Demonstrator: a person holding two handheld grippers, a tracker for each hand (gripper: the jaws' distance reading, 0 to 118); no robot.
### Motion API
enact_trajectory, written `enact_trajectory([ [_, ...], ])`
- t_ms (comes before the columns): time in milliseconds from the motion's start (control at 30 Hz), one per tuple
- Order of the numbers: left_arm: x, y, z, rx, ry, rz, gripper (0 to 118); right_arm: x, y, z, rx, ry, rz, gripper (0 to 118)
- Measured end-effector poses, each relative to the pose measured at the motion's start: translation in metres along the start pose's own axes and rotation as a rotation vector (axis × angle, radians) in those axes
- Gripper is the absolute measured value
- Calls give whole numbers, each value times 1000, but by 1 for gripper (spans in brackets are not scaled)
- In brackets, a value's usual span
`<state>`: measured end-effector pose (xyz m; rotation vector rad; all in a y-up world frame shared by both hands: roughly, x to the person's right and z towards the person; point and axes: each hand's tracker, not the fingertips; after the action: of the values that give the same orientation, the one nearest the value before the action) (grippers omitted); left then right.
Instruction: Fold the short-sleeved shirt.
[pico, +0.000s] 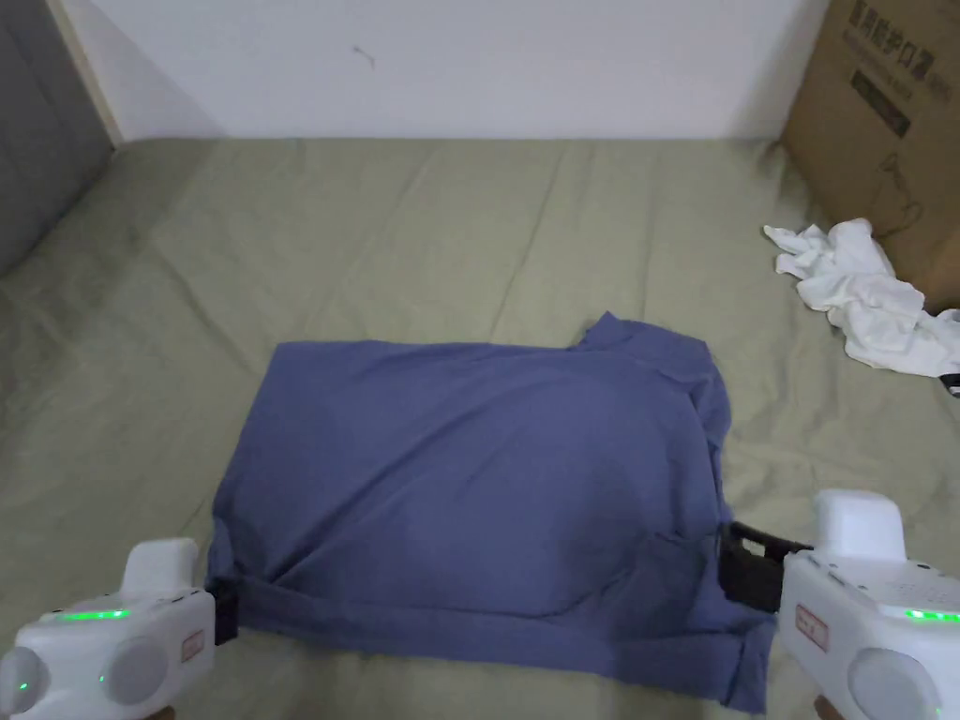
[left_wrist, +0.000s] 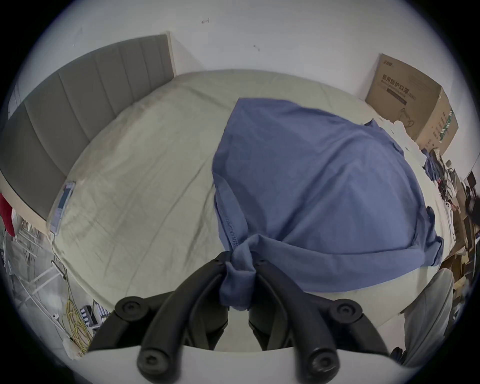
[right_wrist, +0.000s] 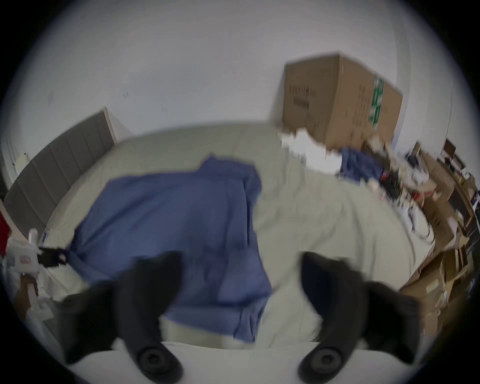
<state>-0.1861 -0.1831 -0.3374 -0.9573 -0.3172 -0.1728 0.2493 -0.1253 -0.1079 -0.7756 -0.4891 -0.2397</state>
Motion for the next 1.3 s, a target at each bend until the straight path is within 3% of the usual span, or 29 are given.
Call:
enact_trajectory([
  [100,-1,7,11,32,-16,9,15,10,-33,-22,-96,24,-54,111],
  [233,-2,14,16,51,-30,20,15,12,-63,-46,-215,13,-32,109],
  [400,0,17,12,52,-29,18,15,13,-77,-63,-233,43,-66,55],
  [433,0,16,11,50,-28,18,15,12,-78,-62,-224,59,-75,38],
  [467,-1,16,11,48,-27,22,15,12,-78,-60,-216,69,-82,11],
  [633,-6,21,14,62,-45,77,15,10,-60,-34,-113,90,-64,8],
  [933,-9,75,11,120,-64,129,15,-1,36,-24,115,92,-33,8],
  [1100,-1,118,-18,118,-44,108,15,-10,79,-68,116,82,-9,8],
  [1300,10,144,-85,22,-11,51,15,-12,92,-138,3,28,-10,8],
])
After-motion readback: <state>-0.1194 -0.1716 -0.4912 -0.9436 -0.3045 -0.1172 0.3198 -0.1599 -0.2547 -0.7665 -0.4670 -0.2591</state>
